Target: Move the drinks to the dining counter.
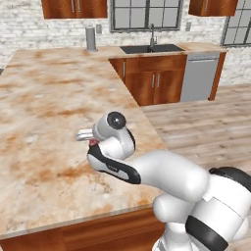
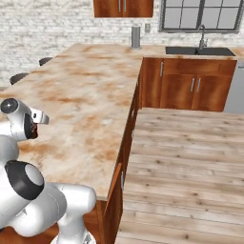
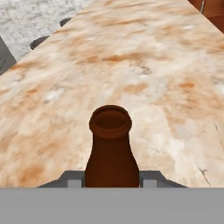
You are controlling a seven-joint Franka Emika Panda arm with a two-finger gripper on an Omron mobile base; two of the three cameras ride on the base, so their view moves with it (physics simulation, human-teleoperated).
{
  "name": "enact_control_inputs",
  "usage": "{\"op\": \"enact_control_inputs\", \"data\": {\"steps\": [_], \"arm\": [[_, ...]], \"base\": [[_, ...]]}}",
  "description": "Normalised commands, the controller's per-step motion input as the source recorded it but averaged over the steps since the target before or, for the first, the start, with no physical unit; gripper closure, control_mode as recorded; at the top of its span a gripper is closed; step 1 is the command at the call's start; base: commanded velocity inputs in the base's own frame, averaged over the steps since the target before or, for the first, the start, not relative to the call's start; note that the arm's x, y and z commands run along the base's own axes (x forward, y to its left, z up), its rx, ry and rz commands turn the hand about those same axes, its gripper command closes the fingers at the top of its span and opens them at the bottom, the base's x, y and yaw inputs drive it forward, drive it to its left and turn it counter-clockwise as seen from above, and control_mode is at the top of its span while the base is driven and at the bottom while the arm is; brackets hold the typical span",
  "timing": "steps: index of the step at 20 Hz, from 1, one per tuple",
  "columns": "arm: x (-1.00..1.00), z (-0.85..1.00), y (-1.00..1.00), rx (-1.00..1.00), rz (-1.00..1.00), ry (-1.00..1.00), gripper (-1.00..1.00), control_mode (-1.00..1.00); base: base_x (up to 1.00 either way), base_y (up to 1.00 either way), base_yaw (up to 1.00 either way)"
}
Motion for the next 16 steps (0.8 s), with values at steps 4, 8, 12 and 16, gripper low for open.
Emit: {"op": "enact_control_inputs", "data": {"steps": [4, 8, 12, 16], "arm": [[0.00, -0.34, 0.08, 0.00, 0.00, -0.01, 1.00, -1.00], [0.00, -0.32, 0.04, 0.00, 0.00, -0.03, 1.00, -1.00], [0.00, -0.29, 0.00, 0.00, 0.00, -0.04, 1.00, -1.00], [0.00, -0.30, 0.01, 0.00, 0.00, 0.00, 1.00, -1.00]], "base": [[0.00, 0.00, 0.00], [0.00, 0.00, 0.00], [0.00, 0.00, 0.00], [0.00, 0.00, 0.00]]}}
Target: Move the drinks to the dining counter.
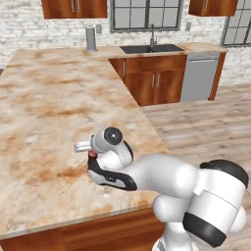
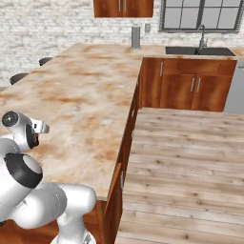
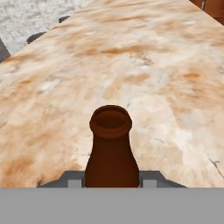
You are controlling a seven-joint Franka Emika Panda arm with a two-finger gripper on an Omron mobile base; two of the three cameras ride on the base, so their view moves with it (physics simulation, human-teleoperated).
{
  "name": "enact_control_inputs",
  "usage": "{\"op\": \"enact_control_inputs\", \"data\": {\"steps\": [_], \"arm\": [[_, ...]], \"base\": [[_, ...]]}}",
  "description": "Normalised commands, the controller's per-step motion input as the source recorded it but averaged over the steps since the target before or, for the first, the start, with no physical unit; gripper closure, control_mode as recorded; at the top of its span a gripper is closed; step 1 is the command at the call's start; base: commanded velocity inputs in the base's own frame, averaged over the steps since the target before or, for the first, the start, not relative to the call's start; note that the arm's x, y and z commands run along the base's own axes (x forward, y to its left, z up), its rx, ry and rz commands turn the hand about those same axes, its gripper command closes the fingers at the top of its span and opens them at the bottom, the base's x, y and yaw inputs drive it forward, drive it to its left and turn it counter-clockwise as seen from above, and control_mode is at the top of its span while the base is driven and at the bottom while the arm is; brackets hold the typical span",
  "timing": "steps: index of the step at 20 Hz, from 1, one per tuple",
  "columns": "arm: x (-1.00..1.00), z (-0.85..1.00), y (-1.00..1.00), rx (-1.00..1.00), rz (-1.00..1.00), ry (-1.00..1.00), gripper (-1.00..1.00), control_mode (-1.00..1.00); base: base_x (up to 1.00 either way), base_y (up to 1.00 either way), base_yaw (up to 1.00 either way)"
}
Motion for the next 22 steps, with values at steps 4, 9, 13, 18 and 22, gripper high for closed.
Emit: {"op": "enact_control_inputs", "data": {"steps": [4, 9, 13, 18, 22], "arm": [[0.00, -0.27, 0.01, 0.00, 0.00, 0.00, 1.00, -1.00], [0.00, -0.25, 0.00, 0.00, 0.00, 0.00, 1.00, -1.00], [0.00, -0.28, 0.00, 0.00, 0.00, 0.00, 1.00, -1.00], [0.00, -0.31, 0.02, 0.00, 0.00, -0.04, 1.00, -1.00], [0.00, -0.29, 0.03, 0.00, 0.00, -0.03, 1.00, -1.00]], "base": [[0.00, 0.00, 0.00], [0.00, 0.00, 0.00], [0.00, 0.00, 0.00], [0.00, 0.00, 0.00], [0.00, 0.00, 0.00]]}}
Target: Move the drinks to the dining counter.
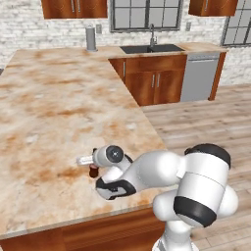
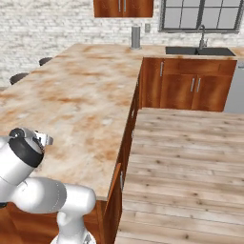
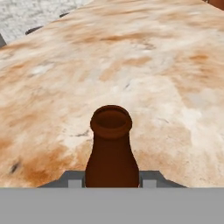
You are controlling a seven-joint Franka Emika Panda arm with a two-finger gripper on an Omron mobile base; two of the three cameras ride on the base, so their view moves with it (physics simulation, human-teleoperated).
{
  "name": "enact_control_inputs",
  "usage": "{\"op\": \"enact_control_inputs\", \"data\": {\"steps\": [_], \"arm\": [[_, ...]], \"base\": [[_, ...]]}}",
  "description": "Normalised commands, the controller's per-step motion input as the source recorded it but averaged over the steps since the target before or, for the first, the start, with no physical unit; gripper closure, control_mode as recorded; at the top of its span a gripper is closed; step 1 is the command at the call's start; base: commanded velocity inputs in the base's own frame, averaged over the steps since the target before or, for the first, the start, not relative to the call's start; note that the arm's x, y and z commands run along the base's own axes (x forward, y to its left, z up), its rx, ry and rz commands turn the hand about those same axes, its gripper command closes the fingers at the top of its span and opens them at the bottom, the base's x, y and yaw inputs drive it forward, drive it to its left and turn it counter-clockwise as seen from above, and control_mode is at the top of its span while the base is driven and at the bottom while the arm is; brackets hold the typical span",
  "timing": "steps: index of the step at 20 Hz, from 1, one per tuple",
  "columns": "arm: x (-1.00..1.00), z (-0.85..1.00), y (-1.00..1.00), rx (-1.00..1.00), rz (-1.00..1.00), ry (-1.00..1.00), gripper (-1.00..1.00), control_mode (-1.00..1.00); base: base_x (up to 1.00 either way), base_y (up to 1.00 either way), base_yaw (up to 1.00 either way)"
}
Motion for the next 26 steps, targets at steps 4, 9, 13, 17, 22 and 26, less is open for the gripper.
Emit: {"op": "enact_control_inputs", "data": {"steps": [4, 9, 13, 17, 22, 26], "arm": [[0.00, -0.30, 0.01, 0.00, 0.00, 0.00, 1.00, -1.00], [0.00, -0.35, 0.01, 0.00, 0.00, 0.00, 1.00, -1.00], [0.00, -0.39, 0.03, 0.00, 0.00, 0.00, 1.00, -1.00], [-0.03, -0.31, -0.01, 0.00, 0.00, 0.00, -1.00, -1.00], [-0.06, -0.09, -0.06, 0.00, 0.00, -0.01, -1.00, -1.00], [-0.07, -0.01, -0.02, 0.00, 0.00, 0.00, -1.00, -1.00]], "base": [[0.00, 0.00, 0.00], [0.00, 0.00, 0.00], [0.00, 0.00, 0.00], [0.00, 0.00, 0.00], [0.00, 0.00, 0.00], [0.00, 0.00, 0.00]]}}
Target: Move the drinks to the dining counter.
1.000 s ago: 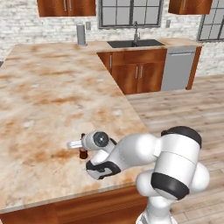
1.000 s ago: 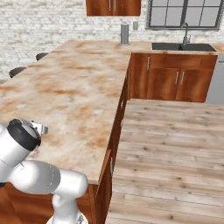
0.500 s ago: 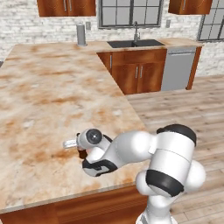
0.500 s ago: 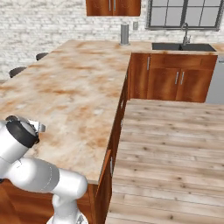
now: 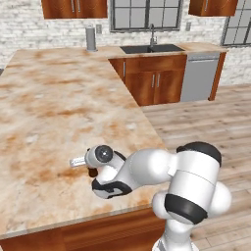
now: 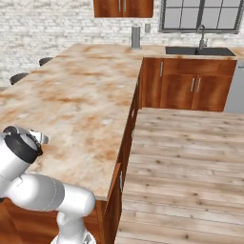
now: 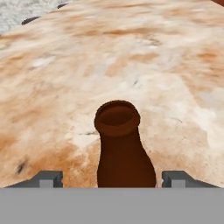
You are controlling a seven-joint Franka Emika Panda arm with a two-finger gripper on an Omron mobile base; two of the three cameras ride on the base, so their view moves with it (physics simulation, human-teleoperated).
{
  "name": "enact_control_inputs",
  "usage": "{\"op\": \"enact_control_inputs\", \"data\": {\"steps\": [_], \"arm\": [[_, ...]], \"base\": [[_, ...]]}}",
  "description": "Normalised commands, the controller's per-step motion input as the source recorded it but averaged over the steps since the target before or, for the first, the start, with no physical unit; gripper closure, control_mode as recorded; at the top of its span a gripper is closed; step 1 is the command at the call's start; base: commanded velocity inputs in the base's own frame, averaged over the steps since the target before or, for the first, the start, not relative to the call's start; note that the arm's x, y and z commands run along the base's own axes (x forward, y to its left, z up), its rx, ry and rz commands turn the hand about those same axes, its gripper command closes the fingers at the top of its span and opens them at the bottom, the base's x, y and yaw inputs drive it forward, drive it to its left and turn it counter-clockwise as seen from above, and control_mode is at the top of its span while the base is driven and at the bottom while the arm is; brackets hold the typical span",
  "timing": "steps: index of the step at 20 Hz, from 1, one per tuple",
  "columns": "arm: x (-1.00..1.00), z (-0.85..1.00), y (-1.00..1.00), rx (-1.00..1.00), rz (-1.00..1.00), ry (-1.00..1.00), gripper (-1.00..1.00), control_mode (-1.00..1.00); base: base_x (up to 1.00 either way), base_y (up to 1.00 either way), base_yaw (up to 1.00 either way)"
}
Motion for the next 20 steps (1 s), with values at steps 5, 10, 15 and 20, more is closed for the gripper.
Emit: {"op": "enact_control_inputs", "data": {"steps": [5, 10, 15, 20], "arm": [[-0.01, 0.00, 0.00, 0.00, 0.00, -0.02, -1.00, -1.00], [0.00, 0.11, -0.01, 0.00, 0.00, -0.05, -1.00, -1.00], [-0.15, 0.43, -0.05, 0.00, 0.00, -0.09, -1.00, -1.00], [-0.03, 0.57, -0.12, 0.01, 0.00, -0.09, -1.00, -1.00]], "base": [[0.00, 0.00, 0.00], [0.00, 0.00, 0.00], [0.00, 0.00, 0.00], [0.00, 0.00, 0.00]]}}
